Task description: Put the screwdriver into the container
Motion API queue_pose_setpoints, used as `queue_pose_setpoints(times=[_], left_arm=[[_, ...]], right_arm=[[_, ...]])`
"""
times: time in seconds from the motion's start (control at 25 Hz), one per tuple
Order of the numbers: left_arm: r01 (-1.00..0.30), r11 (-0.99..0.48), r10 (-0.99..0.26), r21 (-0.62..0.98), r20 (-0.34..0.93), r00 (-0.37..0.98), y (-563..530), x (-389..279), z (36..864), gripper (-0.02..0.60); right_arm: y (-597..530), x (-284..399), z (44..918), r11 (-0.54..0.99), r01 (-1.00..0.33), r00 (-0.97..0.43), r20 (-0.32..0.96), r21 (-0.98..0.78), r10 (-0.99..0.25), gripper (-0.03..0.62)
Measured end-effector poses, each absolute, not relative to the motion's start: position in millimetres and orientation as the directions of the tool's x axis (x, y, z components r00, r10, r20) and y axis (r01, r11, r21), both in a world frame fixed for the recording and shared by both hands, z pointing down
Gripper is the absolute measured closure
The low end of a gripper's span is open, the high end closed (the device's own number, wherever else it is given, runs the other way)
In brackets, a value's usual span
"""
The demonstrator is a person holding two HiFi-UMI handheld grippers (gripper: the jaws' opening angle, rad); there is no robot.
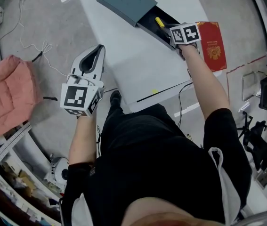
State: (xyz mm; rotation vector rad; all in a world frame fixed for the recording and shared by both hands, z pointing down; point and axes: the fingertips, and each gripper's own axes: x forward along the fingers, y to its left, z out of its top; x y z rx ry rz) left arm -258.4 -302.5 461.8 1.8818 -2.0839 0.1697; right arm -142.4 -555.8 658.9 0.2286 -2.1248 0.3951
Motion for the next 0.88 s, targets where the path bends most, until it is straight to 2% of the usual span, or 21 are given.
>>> queue_pose_setpoints(times=[0.36, 0.88], left_arm=[[-0.986, 0.134, -0.958, 0.1, 0.267, -0.103, -257, -275, 430, 0.565], [-0.998, -0.036, -0.981, 0.055, 0.191, 0.046, -182, -262, 391, 0.565]], right_arm=[[-539, -124, 602, 0.91, -0.38, -0.622, 0.774, -0.165, -0.12, 0.491], [-408, -71, 491, 0.859, -0.451, -0.805, 0.528, -0.244, -0.272, 0.528]])
